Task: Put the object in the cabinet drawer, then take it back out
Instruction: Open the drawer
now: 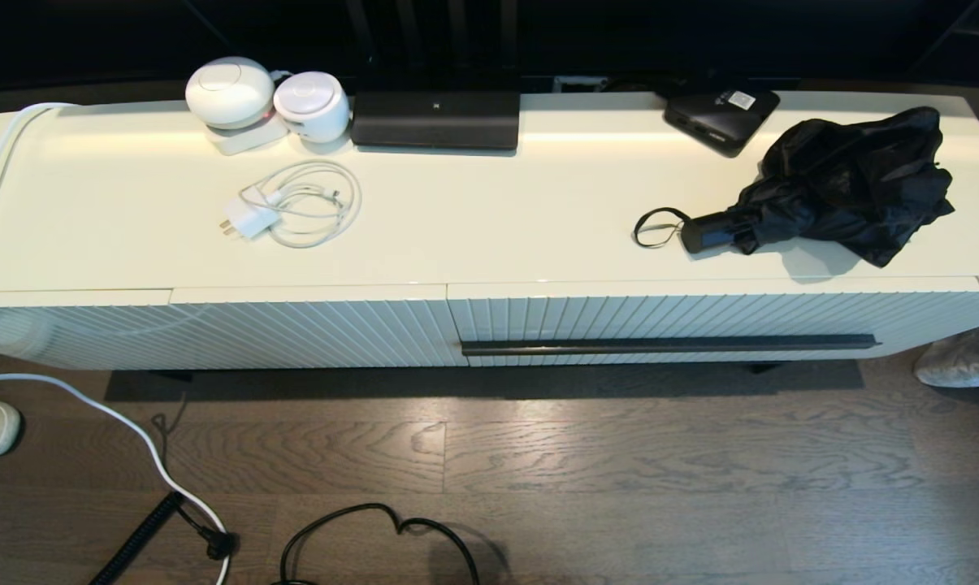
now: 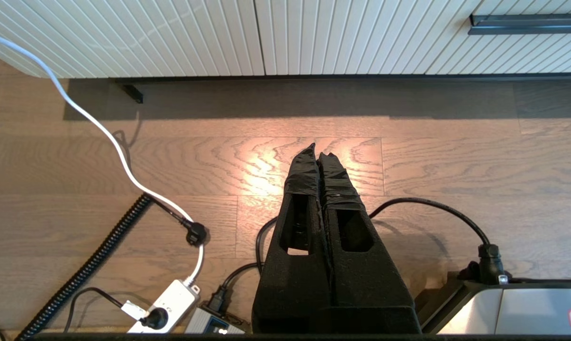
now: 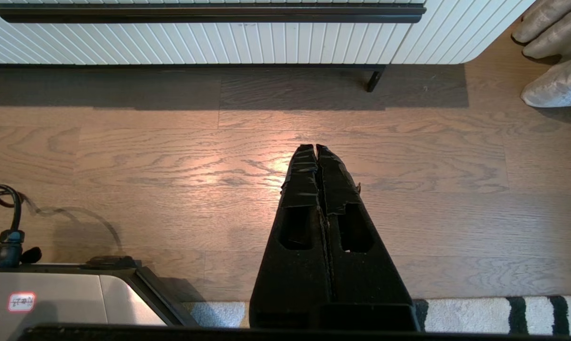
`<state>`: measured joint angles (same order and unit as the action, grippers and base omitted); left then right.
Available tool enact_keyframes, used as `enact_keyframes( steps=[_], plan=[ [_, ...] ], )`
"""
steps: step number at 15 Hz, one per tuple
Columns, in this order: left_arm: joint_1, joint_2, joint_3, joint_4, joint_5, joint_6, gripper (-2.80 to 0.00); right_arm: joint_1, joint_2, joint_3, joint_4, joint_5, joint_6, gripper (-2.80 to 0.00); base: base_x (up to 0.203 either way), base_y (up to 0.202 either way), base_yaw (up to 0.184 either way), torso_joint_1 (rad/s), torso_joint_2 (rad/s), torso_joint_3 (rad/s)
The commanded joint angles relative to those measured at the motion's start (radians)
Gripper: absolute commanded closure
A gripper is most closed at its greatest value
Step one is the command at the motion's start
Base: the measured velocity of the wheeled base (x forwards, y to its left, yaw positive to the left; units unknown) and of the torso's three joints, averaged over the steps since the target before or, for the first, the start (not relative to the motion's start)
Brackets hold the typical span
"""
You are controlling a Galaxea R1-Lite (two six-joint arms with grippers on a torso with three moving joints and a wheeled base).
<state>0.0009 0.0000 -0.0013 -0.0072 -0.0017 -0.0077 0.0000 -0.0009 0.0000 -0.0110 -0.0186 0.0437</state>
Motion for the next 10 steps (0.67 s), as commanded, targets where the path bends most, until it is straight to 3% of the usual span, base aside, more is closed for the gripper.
enact_keyframes(
  steps=[1,4,8,10],
  plan=[
    [0.001,0.000,0.000,0.000,0.000,0.000,0.00,0.000,-0.001,0.000,-0.001,-0.001,0.000,0.00,0.000,0.000,0.000,0.000,0.00,0.000],
    [0.001,0.000,0.001,0.000,0.000,0.000,0.00,0.000,0.000,-0.028,-0.004,0.001,-0.006,0.00,0.000,0.000,0.000,0.000,0.00,0.000],
    [-0.001,0.000,0.000,0.000,0.000,0.000,0.00,0.001,0.001,-0.201,0.086,0.010,-0.020,0.00,0.000,0.000,0.000,0.000,0.00,0.000],
    [0.000,0.000,0.000,0.000,0.000,0.000,0.00,0.001,0.004,-0.224,0.108,0.021,-0.073,0.00,0.000,0.000,0.000,0.000,0.00,0.000]
  ],
)
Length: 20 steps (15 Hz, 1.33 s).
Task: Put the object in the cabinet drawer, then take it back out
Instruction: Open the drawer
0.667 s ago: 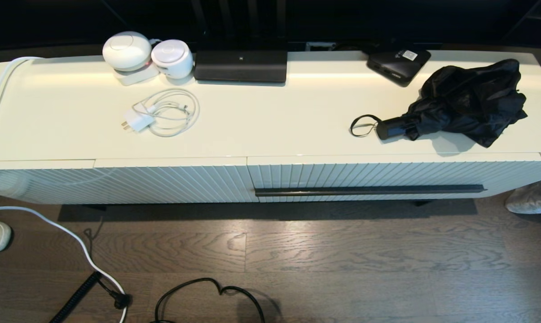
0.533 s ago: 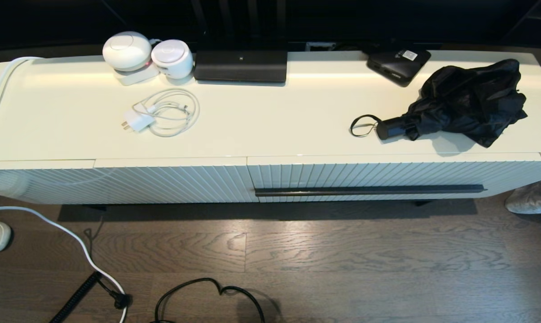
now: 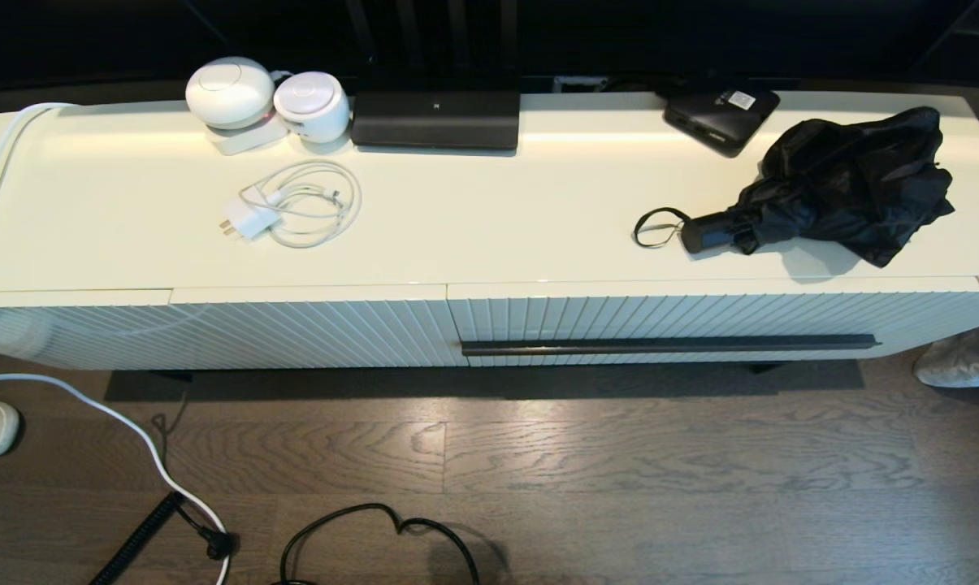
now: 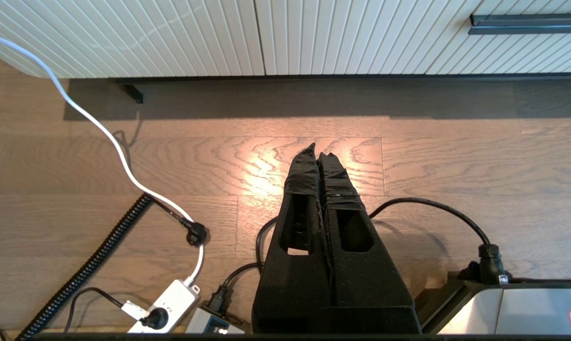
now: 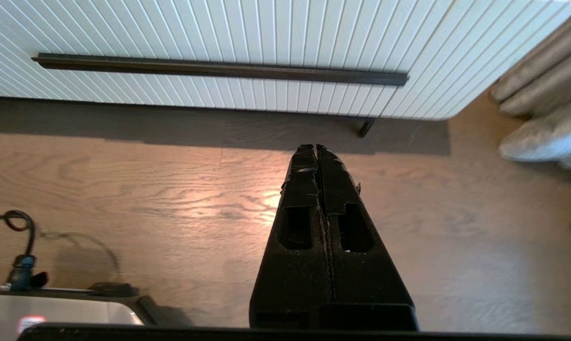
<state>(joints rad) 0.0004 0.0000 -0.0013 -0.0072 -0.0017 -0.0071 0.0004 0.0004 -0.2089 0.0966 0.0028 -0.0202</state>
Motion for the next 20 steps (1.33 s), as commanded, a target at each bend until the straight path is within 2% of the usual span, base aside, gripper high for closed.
enact_keyframes(
  steps=[1,4,6,9,11,16,20],
  plan=[
    [0.001,0.000,0.000,0.000,0.000,-0.001,0.00,0.000,0.005,-0.030,0.008,0.016,-0.050,0.00,0.000,0.000,0.000,0.000,0.00,0.000],
    [0.001,0.000,0.000,0.000,0.000,-0.001,0.00,0.000,0.053,-0.098,0.065,0.073,-0.075,0.00,0.000,0.000,0.000,0.000,0.00,0.000],
    [0.000,0.000,0.000,0.000,0.000,-0.001,0.00,0.009,0.196,-0.178,0.071,0.080,-0.074,0.00,0.000,0.000,0.000,0.000,0.00,0.000],
    [0.000,0.000,0.000,0.000,0.000,-0.001,0.00,0.096,0.402,-0.309,0.075,0.076,-0.093,0.00,0.000,0.000,0.000,0.000,0.00,0.000],
    [0.000,0.000,0.001,0.000,0.000,-0.001,0.00,0.129,0.507,-0.378,0.076,0.077,-0.133,0.00,0.000,0.000,0.000,0.000,0.00,0.000],
    [0.001,0.000,0.000,0.000,0.000,-0.001,0.00,0.210,0.697,-0.462,0.085,0.120,-0.307,0.00,0.000,0.000,0.000,0.000,0.00,0.000],
    [0.001,0.000,0.001,0.000,0.000,-0.001,0.00,0.274,0.792,-0.481,0.102,0.131,-0.562,0.00,0.000,0.000,0.000,0.000,0.00,0.000]
  ],
)
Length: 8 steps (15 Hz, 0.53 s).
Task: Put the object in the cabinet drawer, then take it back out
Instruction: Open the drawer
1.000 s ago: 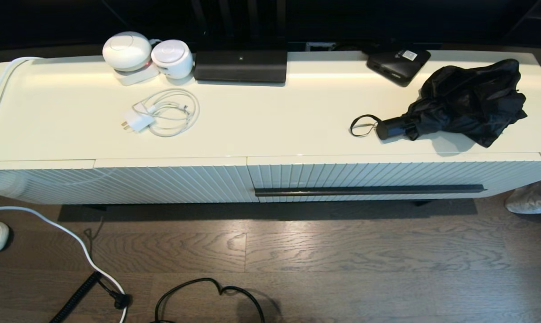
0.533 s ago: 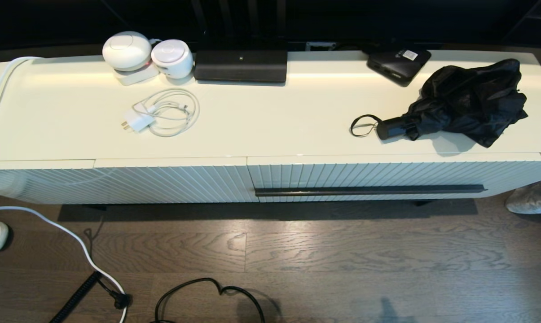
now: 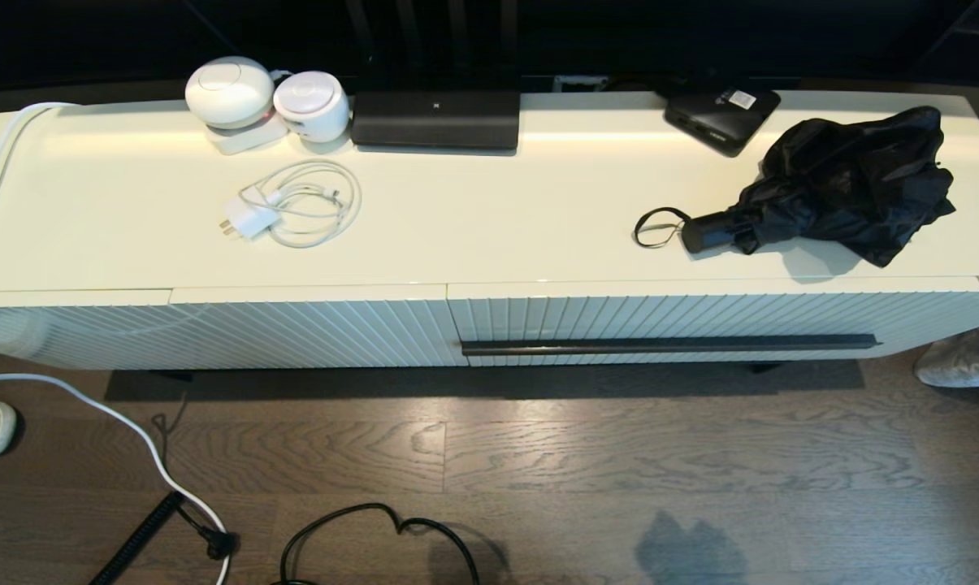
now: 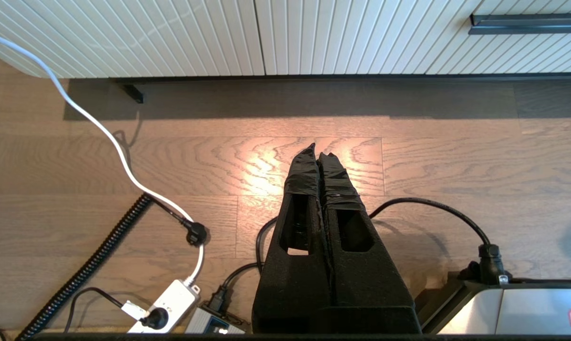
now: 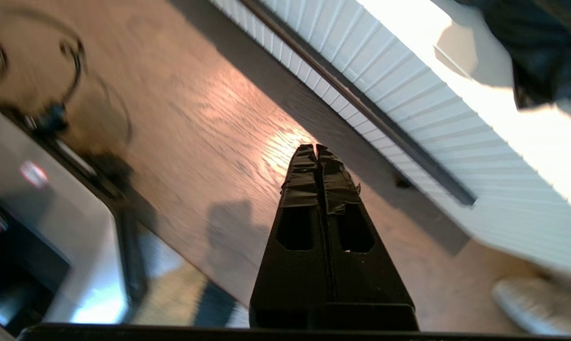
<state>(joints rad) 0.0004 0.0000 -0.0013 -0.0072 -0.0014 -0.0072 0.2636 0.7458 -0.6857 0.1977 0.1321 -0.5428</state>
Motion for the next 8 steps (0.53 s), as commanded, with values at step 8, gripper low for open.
enact_keyframes(
  steps=[8],
  plan=[
    [0.001,0.000,0.001,0.000,0.000,0.000,0.00,-0.012,0.216,-0.023,0.065,-0.006,-0.409,0.00,0.000,0.000,0.000,0.000,0.00,0.000]
  ],
)
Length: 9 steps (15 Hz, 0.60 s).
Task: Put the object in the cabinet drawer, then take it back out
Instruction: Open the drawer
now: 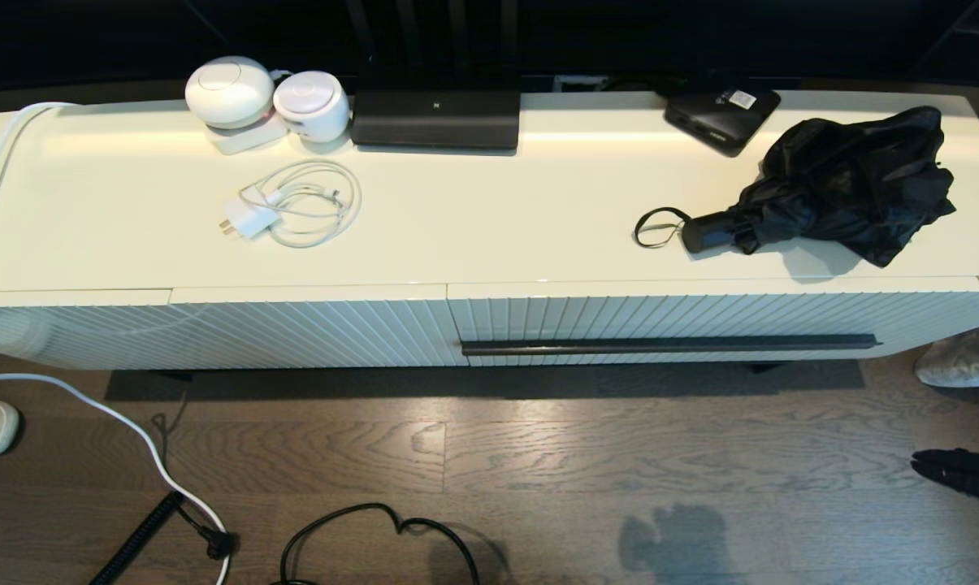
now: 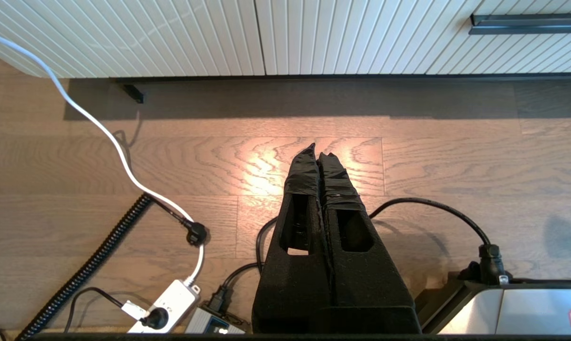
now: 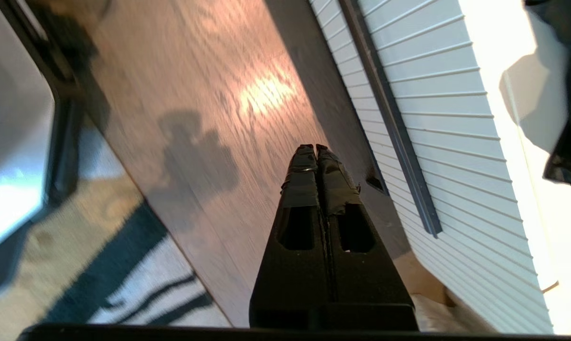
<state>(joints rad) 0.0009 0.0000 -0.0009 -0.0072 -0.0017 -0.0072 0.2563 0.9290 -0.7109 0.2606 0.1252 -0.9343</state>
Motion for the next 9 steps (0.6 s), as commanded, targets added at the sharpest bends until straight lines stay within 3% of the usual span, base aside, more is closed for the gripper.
enact_keyframes(
  steps=[1,4,9],
  plan=[
    [0.001,0.000,-0.001,0.000,0.000,0.000,0.00,-0.030,0.055,0.001,0.002,-0.005,-0.049,0.00,0.000,0.000,0.000,0.000,0.00,0.000],
    [0.000,0.000,0.000,0.000,0.000,0.000,0.00,-0.120,0.138,-0.023,-0.010,-0.009,-0.223,0.00,0.000,0.000,0.000,0.000,0.00,0.000],
    [-0.001,0.000,0.000,0.000,0.000,0.000,0.00,-0.140,0.178,-0.054,-0.063,-0.003,-0.477,0.00,0.000,0.000,0.000,0.000,0.00,0.000]
  ],
)
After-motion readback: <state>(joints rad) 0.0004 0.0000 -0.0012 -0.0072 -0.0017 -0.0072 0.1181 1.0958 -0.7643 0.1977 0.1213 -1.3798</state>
